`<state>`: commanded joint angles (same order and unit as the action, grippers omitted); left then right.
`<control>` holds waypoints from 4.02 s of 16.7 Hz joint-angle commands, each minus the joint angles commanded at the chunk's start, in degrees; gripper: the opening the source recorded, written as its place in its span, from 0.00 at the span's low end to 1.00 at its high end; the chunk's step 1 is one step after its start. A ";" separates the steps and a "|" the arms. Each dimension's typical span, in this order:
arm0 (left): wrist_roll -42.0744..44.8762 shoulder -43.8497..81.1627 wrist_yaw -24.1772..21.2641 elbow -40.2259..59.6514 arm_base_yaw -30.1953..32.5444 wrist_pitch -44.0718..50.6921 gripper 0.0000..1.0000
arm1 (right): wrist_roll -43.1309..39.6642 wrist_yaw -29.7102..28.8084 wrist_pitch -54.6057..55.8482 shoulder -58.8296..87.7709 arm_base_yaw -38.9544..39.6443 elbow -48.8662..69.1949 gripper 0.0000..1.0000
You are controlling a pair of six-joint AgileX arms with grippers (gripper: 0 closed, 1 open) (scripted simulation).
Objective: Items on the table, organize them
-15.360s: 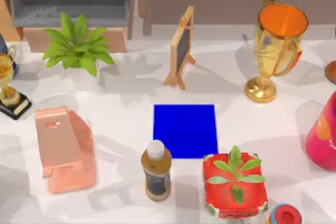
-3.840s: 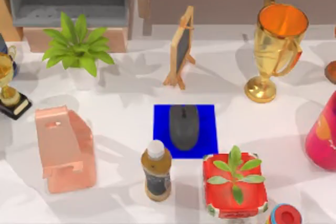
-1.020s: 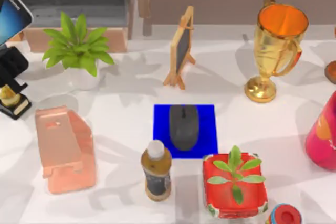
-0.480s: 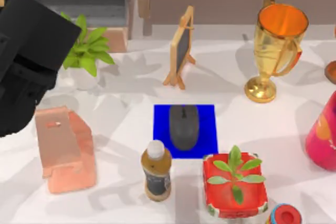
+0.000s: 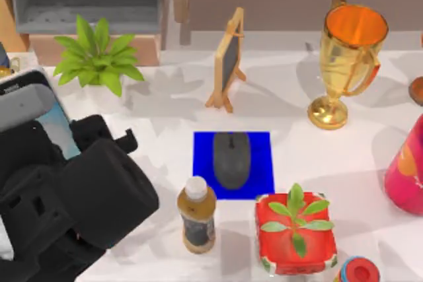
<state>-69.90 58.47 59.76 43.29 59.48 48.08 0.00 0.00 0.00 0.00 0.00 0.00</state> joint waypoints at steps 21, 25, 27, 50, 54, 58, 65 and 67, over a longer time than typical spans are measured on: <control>17.64 -3.59 -2.82 -9.19 -2.28 -13.01 0.00 | 0.00 0.00 0.00 0.00 0.00 0.00 1.00; 25.69 -2.68 -6.33 -11.98 -6.78 -22.50 0.00 | 0.00 0.00 0.00 0.00 0.00 0.00 1.00; 28.89 -2.04 -7.28 -13.19 -8.22 -26.33 0.00 | 0.00 0.00 0.00 0.00 0.00 0.00 1.00; 30.91 -1.59 -7.69 -14.05 -9.00 -28.94 1.00 | 0.00 0.00 0.00 0.00 0.00 0.00 1.00; 30.91 -1.59 -7.69 -14.05 -9.00 -28.94 1.00 | 0.00 0.00 0.00 0.00 0.00 0.00 1.00; 30.15 -1.81 -7.31 -13.98 -8.40 -28.10 1.00 | 0.00 0.00 0.00 0.00 0.00 0.00 1.00; 20.46 -4.37 -3.35 -13.72 -1.33 -17.18 1.00 | 0.00 0.00 0.00 0.00 0.00 0.00 1.00; 19.11 -4.83 -2.44 -13.66 -0.53 -15.69 1.00 | 0.00 0.00 0.00 0.00 0.00 0.00 1.00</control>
<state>-50.79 53.64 57.32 29.62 58.95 32.39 0.00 0.00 0.00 0.00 0.00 0.00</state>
